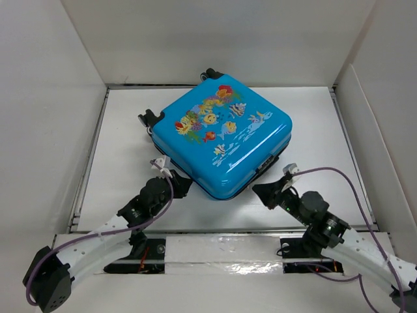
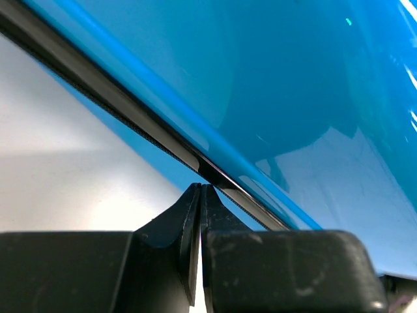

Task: Pack the luggage

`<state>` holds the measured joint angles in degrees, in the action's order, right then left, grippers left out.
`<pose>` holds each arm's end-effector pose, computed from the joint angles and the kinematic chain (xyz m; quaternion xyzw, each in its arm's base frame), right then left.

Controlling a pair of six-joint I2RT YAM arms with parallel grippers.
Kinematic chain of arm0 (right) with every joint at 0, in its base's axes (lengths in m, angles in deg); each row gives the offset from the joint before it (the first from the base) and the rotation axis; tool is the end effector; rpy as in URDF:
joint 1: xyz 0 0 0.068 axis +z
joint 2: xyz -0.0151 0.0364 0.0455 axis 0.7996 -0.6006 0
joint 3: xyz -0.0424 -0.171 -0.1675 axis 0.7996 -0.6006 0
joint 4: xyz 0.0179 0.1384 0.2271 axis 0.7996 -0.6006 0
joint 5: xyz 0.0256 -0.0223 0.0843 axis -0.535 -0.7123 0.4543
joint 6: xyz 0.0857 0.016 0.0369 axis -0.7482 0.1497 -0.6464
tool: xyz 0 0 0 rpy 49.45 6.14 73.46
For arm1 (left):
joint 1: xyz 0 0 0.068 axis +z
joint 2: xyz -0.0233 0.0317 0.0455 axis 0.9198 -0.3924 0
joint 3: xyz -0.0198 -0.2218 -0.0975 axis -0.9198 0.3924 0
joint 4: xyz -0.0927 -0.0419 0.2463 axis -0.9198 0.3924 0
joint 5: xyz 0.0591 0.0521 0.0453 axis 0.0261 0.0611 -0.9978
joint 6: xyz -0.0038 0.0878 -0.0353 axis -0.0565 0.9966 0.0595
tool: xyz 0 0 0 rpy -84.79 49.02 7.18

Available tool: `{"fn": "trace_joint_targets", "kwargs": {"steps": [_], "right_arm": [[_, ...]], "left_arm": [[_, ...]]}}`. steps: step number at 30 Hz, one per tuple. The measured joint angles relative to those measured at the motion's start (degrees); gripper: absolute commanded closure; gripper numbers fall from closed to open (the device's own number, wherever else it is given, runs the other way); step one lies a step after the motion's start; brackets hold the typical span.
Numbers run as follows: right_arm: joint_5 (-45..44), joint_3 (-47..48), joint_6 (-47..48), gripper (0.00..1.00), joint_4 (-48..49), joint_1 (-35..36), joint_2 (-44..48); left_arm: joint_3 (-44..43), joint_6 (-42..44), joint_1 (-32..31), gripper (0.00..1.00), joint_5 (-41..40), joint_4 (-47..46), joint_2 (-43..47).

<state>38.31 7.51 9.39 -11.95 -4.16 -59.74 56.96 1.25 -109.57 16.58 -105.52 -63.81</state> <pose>0.1416 0.1508 0.2090 -0.1532 0.6978 0.3643 0.5974 0.1893 -0.1549 0.1674 -0.0216 0.7728 -0.3580 0.5235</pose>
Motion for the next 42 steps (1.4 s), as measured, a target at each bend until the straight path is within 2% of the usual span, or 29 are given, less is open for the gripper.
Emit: {"fn": "trace_joint_targets", "kwargs": {"steps": [3,5,9,23,27,30,34,36,42], "right_arm": [[-3.93,1.09,0.44,0.67,-1.46,2.08,-7.5],[-5.22,1.86,1.2,0.65,-1.79,2.54,-12.92],[-7.78,3.39,2.89,0.61,-1.75,2.54,-21.86],[-5.97,3.5,6.71,0.59,10.32,2.54,-31.01],[-5.4,3.5,7.06,0.63,11.96,2.54,-33.2],[-5.09,3.5,7.13,0.7,13.0,2.54,-35.1],[-4.87,3.34,6.86,0.92,14.86,2.99,-37.62],[-5.38,3.02,6.6,0.99,15.8,3.61,-37.64],[-7.43,1.64,5.62,1.0,17.38,6.05,-36.06]], "left_arm": [[0.11,1.4,-0.07,1.0,2.93,-0.26,0.0],[0.55,2.14,-0.28,1.0,4.92,-1.33,-0.02],[2.1,3.3,-0.42,0.93,8.2,-2.82,-0.28],[2.75,5.18,-2.23,0.94,12.81,-9.27,-5.44],[2.82,5.27,-3.32,0.95,12.68,-10.73,-6.56],[3.06,5.25,-3.48,0.95,12.68,-11.82,-7.23],[3.21,5.11,-3.48,0.96,12.68,-13.05,-8.35],[3.39,5.09,-3.48,0.96,12.7,-13.7,-8.7],[3.69,4.63,-3.48,0.98,12.83,-16.41,-10.91]]}}
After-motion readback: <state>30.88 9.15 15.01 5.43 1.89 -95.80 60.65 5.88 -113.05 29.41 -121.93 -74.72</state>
